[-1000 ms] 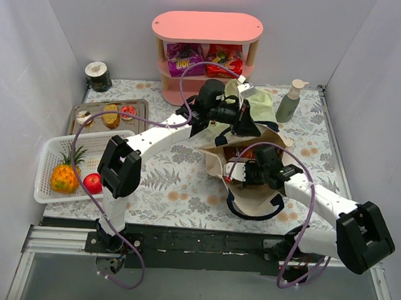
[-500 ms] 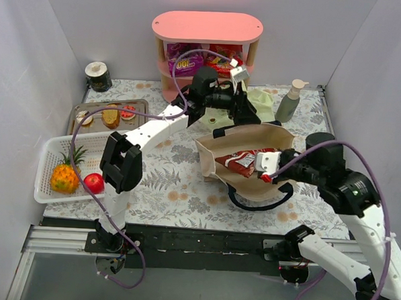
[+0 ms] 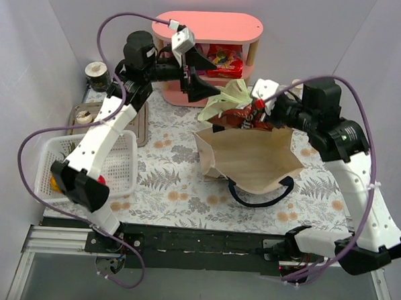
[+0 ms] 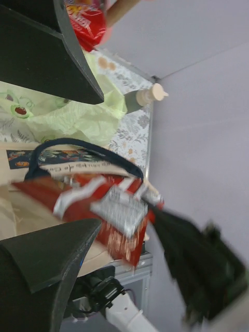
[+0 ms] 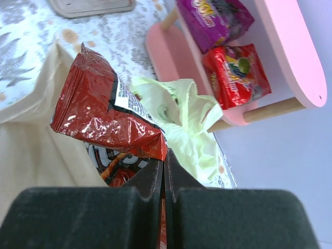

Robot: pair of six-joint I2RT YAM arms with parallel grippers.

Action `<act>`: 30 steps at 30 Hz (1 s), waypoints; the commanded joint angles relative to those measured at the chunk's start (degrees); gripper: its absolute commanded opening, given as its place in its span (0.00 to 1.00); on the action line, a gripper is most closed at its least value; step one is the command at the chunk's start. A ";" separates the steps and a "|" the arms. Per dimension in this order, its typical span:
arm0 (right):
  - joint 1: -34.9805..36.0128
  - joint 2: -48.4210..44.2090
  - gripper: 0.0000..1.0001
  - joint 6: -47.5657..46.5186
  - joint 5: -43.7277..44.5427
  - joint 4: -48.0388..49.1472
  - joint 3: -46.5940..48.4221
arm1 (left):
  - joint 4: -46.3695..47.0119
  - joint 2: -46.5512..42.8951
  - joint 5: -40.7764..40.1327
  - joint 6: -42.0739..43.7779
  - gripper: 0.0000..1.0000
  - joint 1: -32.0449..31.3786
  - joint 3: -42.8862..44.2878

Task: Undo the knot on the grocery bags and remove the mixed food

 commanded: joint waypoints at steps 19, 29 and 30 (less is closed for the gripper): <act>-3.40 11.64 0.01 5.00 -11.41 14.78 11.92 | 1.88 -2.30 -15.15 26.69 0.80 -8.27 -8.24; -3.40 10.58 0.08 11.58 -8.08 20.57 10.41 | 3.63 -2.30 -11.38 21.96 0.41 -6.52 -6.65; -3.49 10.14 0.26 14.90 -6.41 23.98 9.89 | 3.81 -1.43 -10.85 20.99 0.39 -6.25 -6.30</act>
